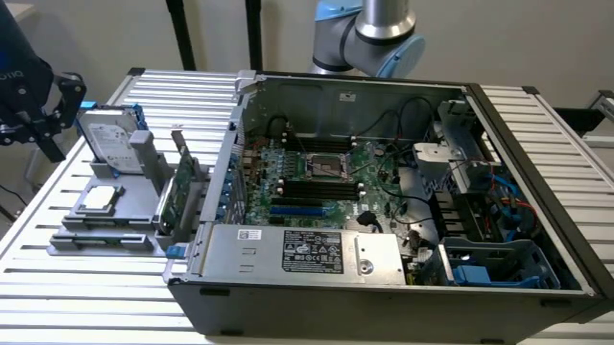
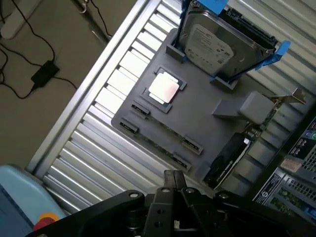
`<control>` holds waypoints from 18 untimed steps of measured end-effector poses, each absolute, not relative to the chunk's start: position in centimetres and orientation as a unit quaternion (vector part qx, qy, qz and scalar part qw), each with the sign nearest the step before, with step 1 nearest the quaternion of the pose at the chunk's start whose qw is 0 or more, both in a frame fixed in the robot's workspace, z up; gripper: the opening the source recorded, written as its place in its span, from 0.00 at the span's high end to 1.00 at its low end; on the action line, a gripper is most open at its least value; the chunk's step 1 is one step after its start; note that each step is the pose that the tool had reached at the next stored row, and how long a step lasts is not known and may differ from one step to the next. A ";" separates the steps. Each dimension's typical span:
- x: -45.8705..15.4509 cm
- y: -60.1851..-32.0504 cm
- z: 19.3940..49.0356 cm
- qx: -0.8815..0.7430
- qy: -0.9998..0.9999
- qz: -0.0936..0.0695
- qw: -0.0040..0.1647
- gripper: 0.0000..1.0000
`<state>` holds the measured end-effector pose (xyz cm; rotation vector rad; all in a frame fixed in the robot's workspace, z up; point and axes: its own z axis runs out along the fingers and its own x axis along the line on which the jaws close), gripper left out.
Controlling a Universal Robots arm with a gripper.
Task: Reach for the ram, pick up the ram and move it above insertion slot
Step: 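Pick up the ram and move it above insertion slot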
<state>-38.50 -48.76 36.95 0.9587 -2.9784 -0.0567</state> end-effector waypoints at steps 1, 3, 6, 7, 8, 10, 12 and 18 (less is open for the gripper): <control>-38.5 -48.8 37.0 0.315 -0.949 -0.018 0.006 0.89; -38.5 -48.8 37.0 0.332 -0.943 -0.018 0.007 0.89; -38.5 -48.8 37.0 0.357 -0.934 -0.018 0.007 0.89; -38.5 -48.8 37.0 0.366 -0.930 -0.018 0.007 0.89; -38.5 -48.8 37.0 0.374 -0.927 -0.018 0.007 0.89; -38.5 -48.8 37.0 0.392 -0.920 -0.018 0.008 0.89; -38.5 -48.8 37.0 0.408 -0.913 -0.017 0.008 0.89; -38.5 -48.8 37.0 0.458 -0.889 -0.017 0.009 0.89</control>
